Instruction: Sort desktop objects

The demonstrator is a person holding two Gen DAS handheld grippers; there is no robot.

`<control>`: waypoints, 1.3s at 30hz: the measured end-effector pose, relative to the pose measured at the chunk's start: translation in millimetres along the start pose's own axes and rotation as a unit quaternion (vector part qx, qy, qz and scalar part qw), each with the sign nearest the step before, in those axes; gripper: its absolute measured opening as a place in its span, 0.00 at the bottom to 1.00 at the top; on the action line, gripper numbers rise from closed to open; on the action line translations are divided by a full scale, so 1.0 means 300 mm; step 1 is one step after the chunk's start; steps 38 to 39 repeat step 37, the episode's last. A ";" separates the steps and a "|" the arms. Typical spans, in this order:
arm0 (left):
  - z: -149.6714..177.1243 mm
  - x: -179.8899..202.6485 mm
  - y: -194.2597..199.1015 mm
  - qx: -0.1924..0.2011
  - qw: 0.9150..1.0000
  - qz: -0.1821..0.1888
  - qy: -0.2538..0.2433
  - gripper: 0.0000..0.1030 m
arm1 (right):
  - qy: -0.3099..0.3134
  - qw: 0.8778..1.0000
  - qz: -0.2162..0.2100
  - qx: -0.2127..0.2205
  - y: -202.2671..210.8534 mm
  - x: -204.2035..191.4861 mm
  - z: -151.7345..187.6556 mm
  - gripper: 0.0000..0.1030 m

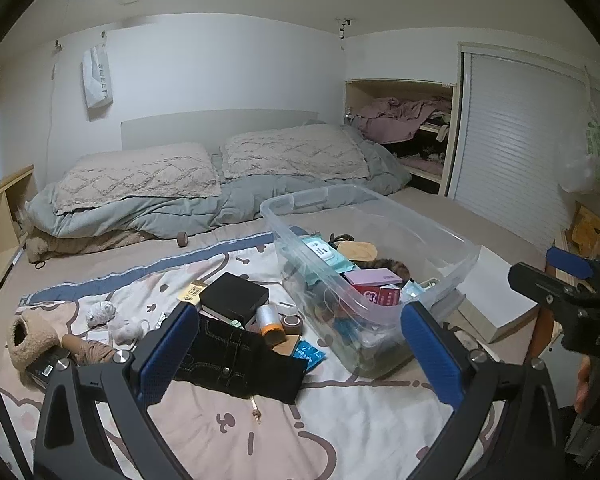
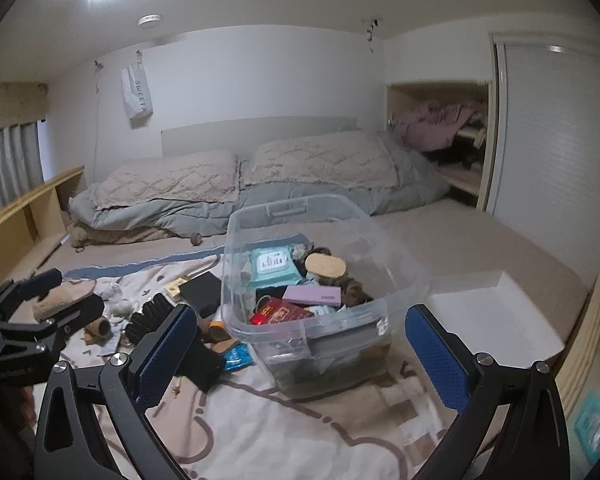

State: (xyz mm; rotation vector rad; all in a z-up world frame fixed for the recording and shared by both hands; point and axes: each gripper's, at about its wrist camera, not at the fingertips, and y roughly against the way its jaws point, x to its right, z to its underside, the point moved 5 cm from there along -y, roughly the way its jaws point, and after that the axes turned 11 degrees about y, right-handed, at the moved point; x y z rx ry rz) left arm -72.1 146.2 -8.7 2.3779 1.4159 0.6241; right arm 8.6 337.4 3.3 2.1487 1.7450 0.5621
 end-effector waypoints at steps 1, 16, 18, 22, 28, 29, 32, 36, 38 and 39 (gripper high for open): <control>0.001 0.002 0.000 0.001 1.000 -0.001 -0.002 0.99 | -0.003 1.000 -0.001 -0.003 -0.001 0.000 0.005 1.00; 0.002 -0.026 -0.022 -0.011 1.000 -0.009 0.013 0.99 | 0.028 1.000 0.010 -0.007 0.000 -0.029 0.007 1.00; 0.004 -0.025 -0.022 -0.012 1.000 -0.010 0.013 0.99 | 0.030 0.999 0.011 -0.008 0.000 -0.030 0.007 1.00; 0.003 -0.025 -0.023 -0.011 1.000 -0.010 0.013 0.99 | 0.027 0.999 0.013 -0.009 0.001 -0.030 0.008 1.00; 0.004 -0.025 -0.023 -0.011 1.000 -0.010 0.012 0.99 | 0.027 0.999 0.014 -0.009 0.003 -0.024 0.008 1.00; 0.004 -0.025 -0.023 -0.011 1.000 -0.010 0.012 0.99 | 0.027 0.999 0.014 -0.009 0.003 -0.024 0.008 1.00; 0.005 -0.026 -0.024 -0.012 1.000 -0.009 0.013 0.99 | 0.027 0.999 0.015 -0.008 0.006 -0.021 0.008 1.00; 0.005 -0.028 -0.025 -0.013 1.000 -0.011 0.013 0.99 | 0.026 0.999 0.015 -0.009 0.006 -0.022 0.009 1.00; 0.006 -0.027 -0.025 -0.014 1.000 -0.009 0.013 0.99 | 0.026 1.000 0.015 -0.009 0.007 -0.022 0.009 1.00; 0.006 -0.027 -0.025 -0.014 1.000 -0.009 0.013 0.99 | 0.026 1.000 0.015 -0.009 0.007 -0.022 0.009 1.00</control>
